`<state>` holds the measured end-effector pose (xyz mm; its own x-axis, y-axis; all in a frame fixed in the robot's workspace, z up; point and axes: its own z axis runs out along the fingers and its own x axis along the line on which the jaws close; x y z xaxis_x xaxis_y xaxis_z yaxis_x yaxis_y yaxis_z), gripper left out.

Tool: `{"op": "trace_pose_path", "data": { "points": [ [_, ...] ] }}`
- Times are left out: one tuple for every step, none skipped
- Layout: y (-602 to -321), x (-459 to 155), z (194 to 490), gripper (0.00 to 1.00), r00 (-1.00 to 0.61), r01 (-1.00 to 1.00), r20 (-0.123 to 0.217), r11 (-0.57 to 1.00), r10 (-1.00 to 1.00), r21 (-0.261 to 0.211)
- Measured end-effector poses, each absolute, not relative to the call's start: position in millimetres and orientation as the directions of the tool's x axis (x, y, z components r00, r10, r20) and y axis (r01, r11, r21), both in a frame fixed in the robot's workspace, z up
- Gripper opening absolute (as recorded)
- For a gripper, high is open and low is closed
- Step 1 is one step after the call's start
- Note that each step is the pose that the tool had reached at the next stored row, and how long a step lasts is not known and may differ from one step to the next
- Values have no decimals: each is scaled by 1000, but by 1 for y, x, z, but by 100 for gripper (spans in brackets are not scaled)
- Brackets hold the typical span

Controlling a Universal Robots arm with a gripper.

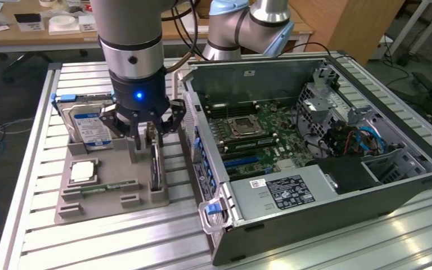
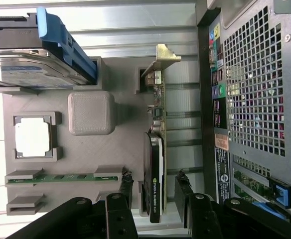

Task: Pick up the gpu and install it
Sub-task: 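Pick up the gpu and move the gpu toward the slot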

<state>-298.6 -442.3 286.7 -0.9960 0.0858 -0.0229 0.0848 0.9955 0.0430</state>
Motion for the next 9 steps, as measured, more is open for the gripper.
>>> {"op": "trace_pose_path", "data": {
  "points": [
    [-442, -299, 286, 47, -996, 85, -23, 995, 86, 43],
    [-442, -299, 286, 47, -996, 85, -23, 995, 86, 43],
    [-442, -299, 286, 47, -996, 85, -23, 995, 86, 43],
    [-442, -299, 286, 47, -996, 85, -23, 995, 86, 43],
    [-442, -299, 286, 47, -996, 85, -23, 995, 86, 43],
    [-442, -299, 286, 47, -996, 85, -23, 995, 86, 43],
    [-442, -299, 286, 47, -996, 85, -23, 995, 86, 43],
    [-442, -299, 286, 47, -996, 85, -23, 995, 86, 43],
    [-442, -299, 286, 47, -996, 85, -23, 995, 86, 43]
  ]
}}
